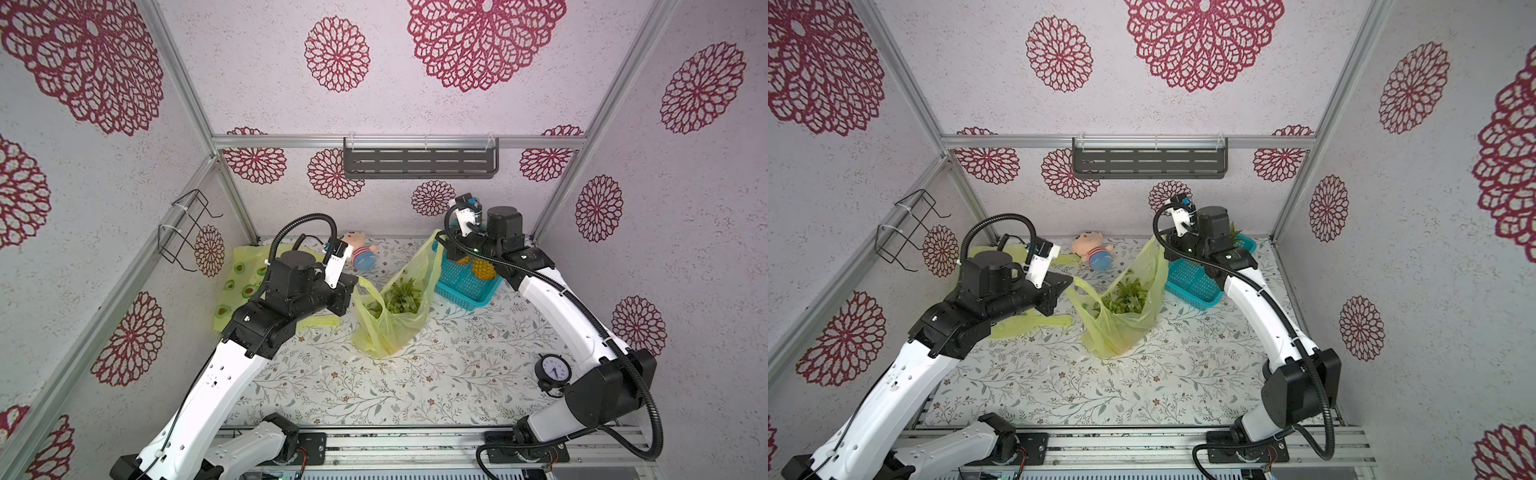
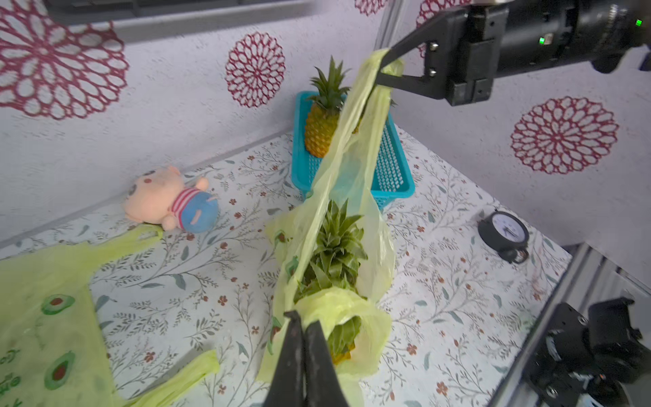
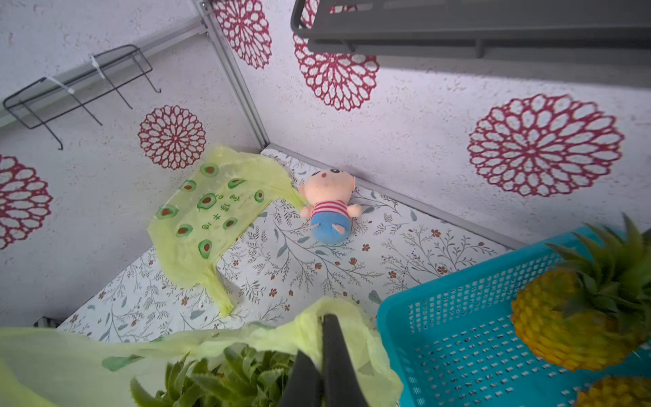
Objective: Place the pineapple into a plastic bag & tie a knot
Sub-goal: Adjust the plastic bag at the center of the board.
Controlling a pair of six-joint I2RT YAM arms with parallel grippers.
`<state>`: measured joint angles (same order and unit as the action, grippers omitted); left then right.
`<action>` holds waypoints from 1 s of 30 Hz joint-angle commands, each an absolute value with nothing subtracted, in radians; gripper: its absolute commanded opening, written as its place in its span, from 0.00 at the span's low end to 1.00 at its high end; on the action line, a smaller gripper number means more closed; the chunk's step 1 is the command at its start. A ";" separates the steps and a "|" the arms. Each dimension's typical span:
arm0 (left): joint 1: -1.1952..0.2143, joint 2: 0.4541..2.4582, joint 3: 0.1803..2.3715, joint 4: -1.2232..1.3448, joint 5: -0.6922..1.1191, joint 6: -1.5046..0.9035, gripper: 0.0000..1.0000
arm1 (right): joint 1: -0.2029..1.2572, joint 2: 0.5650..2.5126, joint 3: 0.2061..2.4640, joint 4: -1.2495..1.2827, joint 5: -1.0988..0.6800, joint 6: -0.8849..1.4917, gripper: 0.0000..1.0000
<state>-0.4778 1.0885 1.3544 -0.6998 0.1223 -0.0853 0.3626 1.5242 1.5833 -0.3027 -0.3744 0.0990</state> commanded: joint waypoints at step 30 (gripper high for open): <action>-0.317 0.896 1.130 -0.385 0.218 -0.187 0.00 | 0.352 1.151 1.417 -0.333 -0.428 0.171 0.00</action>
